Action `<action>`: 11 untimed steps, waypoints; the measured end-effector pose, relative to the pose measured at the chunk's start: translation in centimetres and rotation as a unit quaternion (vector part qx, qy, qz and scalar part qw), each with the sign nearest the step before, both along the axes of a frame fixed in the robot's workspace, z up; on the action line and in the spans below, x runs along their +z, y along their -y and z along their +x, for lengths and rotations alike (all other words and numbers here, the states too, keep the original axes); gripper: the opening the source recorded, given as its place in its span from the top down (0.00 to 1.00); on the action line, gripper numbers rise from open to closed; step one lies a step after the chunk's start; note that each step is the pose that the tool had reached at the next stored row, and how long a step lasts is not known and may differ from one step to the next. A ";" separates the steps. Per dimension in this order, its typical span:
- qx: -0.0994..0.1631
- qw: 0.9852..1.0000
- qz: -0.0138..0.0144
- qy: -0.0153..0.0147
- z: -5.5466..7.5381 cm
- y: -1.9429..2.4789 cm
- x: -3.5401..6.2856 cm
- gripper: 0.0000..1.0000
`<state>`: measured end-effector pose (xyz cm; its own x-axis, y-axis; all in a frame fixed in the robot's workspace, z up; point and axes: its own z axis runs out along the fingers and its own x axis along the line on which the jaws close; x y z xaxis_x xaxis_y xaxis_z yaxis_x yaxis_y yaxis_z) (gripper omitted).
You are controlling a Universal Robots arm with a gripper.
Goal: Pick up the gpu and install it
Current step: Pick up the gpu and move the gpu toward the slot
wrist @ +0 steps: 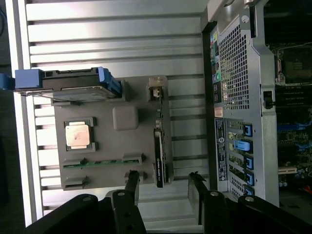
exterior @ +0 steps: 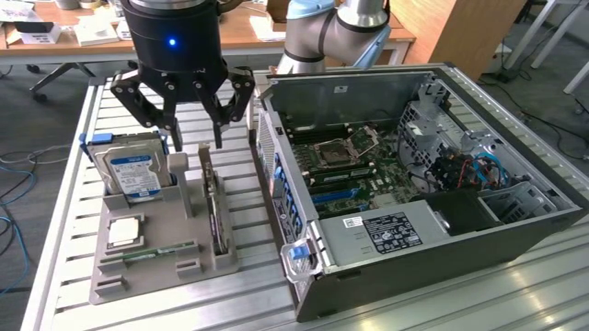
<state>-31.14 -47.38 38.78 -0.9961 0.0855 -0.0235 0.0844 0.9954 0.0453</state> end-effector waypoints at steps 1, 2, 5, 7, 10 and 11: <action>0.000 1.000 0.000 0.000 0.0 0.00 -0.18 0.47; 0.000 1.000 0.000 0.000 0.0 0.00 -0.35 0.47; 0.000 1.000 0.000 0.000 0.0 0.00 -0.89 0.47; 0.000 1.000 0.000 0.000 0.0 -0.01 -1.26 0.47; 0.000 1.000 0.000 0.000 0.0 -0.01 -1.80 0.47; 0.000 1.000 0.000 0.000 0.0 -0.01 -1.98 0.47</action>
<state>-31.13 -47.38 36.80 -0.9961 0.0855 -0.0233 0.0844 0.9954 0.0454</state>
